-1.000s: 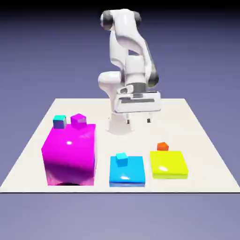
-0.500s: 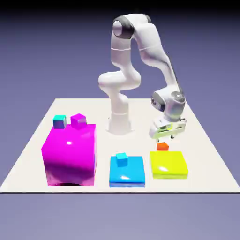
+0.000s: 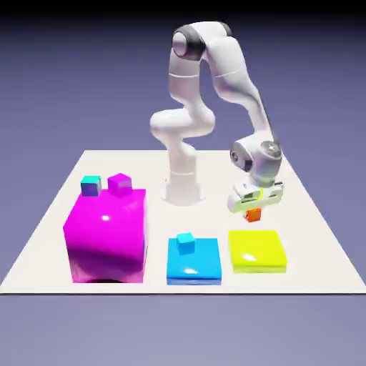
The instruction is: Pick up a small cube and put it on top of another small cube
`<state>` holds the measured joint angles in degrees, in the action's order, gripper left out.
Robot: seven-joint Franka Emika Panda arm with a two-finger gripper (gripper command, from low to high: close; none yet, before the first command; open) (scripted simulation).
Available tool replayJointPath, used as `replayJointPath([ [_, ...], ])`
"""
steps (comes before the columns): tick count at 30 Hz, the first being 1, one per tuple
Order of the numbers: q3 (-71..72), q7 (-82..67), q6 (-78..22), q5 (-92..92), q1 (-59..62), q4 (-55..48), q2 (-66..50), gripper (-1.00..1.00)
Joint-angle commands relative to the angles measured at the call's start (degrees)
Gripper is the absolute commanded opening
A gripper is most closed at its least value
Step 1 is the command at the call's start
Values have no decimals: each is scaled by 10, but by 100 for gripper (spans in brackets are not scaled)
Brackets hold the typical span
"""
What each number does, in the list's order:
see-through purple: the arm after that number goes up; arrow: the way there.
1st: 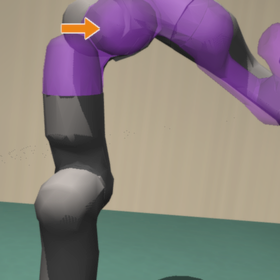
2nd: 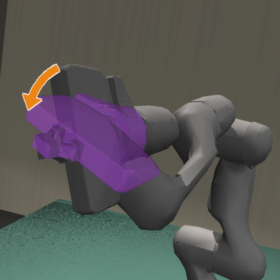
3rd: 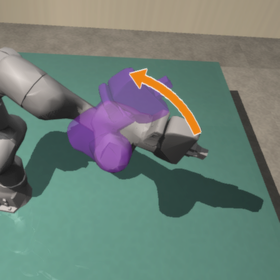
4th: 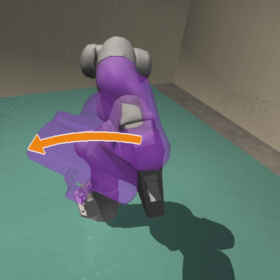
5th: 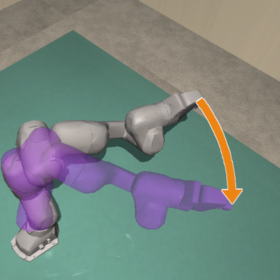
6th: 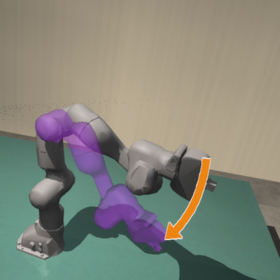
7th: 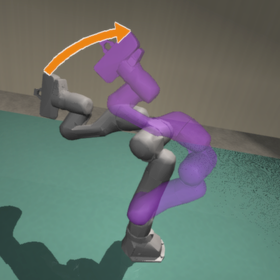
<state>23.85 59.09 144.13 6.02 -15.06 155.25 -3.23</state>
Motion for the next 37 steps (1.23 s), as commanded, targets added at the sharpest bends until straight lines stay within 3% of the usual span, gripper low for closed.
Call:
replayJointPath([
  [1,-21,-15,-15,-9,-8,-10,6,-100],
  [29,-603,-442,-425,-239,123,-285,182,-100],
  [34,-628,-445,-321,-247,132,-205,157,-100],
  [35,-628,-445,-321,-247,132,-205,157,100],
  [37,-623,-445,-346,-245,130,-224,163,100],
])
